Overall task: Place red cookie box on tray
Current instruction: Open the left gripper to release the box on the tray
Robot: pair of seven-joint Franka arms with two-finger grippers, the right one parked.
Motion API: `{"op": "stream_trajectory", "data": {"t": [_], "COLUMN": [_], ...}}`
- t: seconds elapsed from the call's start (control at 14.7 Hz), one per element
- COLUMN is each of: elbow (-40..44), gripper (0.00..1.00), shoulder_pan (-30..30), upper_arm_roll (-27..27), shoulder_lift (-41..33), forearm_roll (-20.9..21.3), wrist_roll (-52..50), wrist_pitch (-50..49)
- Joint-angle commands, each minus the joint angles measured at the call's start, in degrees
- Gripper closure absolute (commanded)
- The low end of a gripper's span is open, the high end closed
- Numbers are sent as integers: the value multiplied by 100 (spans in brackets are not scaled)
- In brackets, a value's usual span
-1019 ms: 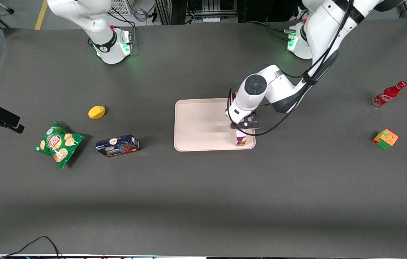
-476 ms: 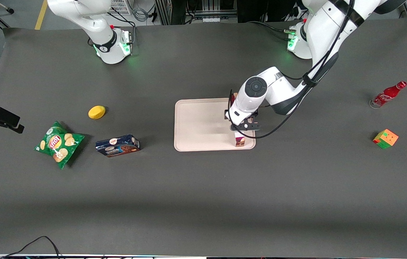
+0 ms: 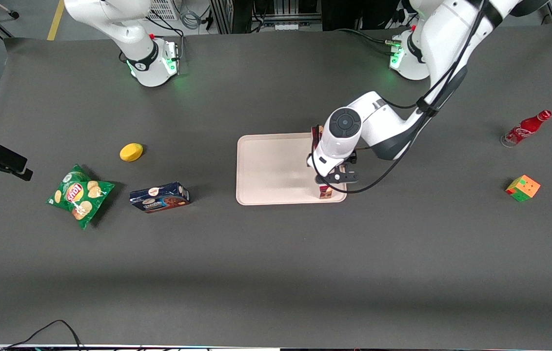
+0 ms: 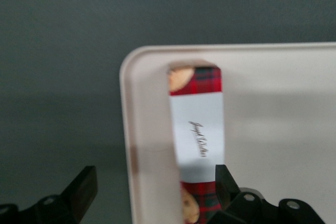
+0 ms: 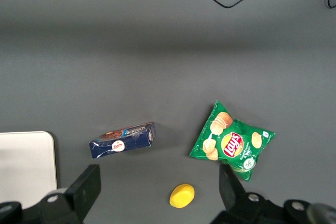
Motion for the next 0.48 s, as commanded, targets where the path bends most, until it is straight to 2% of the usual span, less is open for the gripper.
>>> {"op": "stream_trajectory", "data": {"t": [0.0, 0.2, 0.27, 0.41], "elbow": [244, 252, 296, 332], "gripper": [0, 0, 0, 0], "shoulder_pan": [48, 293, 399, 383], "upper_arm_roll": [-7, 37, 106, 719], "shoulder_lift": [-986, -1602, -1830, -2374], "forearm_roll": [-166, -289, -542, -1131], "wrist_roll": [516, 1058, 1601, 2708], "wrist_pitch": [-911, -1314, -1491, -1694]}}
